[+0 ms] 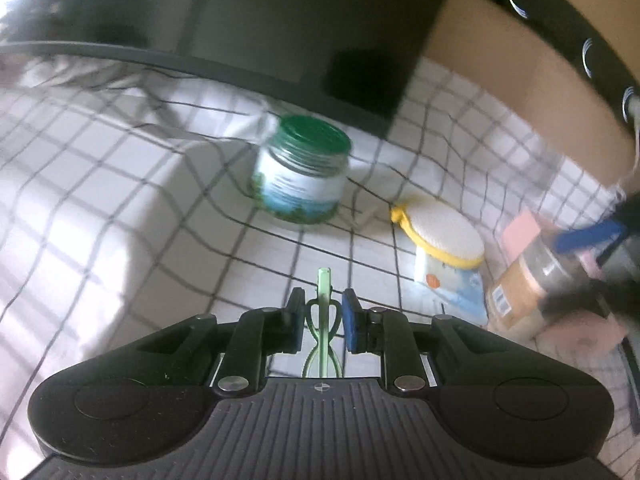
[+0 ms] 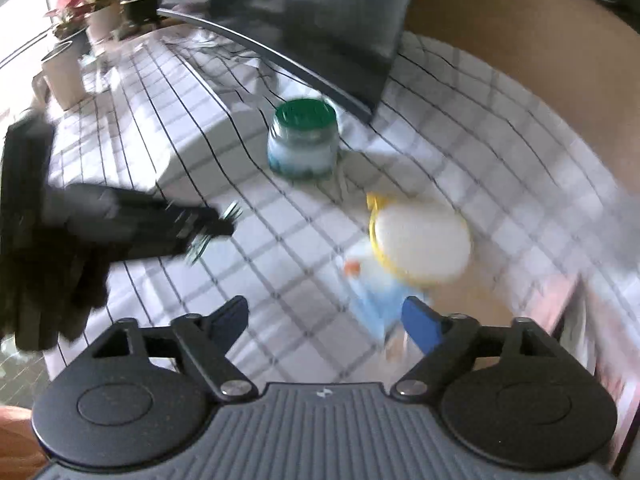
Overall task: Organize soft objects
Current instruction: 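Grasp the clear plastic stick beside the jar with the right tool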
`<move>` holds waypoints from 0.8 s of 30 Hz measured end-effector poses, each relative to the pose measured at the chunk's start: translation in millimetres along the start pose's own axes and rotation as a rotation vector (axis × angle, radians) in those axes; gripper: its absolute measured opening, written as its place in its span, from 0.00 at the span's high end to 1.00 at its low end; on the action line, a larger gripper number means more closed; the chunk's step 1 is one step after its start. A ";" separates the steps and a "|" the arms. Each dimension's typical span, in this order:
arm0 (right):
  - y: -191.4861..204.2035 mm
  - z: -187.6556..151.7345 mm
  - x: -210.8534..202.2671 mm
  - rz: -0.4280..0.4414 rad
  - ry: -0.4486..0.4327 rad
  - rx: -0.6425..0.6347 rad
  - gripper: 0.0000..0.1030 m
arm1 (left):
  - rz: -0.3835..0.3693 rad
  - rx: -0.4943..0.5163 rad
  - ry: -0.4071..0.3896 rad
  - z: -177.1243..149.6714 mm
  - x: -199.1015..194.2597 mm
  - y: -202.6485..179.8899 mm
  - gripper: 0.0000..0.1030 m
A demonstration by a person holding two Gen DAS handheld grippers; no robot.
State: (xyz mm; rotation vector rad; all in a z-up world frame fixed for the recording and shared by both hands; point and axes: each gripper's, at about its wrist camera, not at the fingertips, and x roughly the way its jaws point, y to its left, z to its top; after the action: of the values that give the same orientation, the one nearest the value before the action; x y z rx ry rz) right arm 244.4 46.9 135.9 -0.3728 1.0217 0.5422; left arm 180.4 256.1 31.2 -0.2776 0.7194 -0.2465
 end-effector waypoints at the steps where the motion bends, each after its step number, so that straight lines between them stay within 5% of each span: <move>1: -2.4 15.2 5.5 0.006 0.025 -0.021 0.41 | 0.008 -0.015 -0.010 -2.1 -4.8 3.7 0.78; 8: -8.9 93.8 84.0 -0.019 0.169 -0.163 0.73 | 0.076 -0.130 -0.065 -17.3 -40.6 33.7 0.78; 15: -7.0 116.3 142.7 0.060 0.256 -0.234 0.75 | 0.132 -0.247 -0.134 -24.5 -74.3 66.0 0.78; 24: -13.9 117.0 173.8 0.126 0.297 -0.278 0.75 | 0.115 -0.251 -0.118 -25.1 -60.5 57.0 0.78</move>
State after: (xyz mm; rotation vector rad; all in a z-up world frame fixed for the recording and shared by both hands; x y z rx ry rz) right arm 405.5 141.4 40.0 -0.6523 1.2644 0.7610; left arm 126.6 324.4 31.1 -0.4834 0.6472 -0.0292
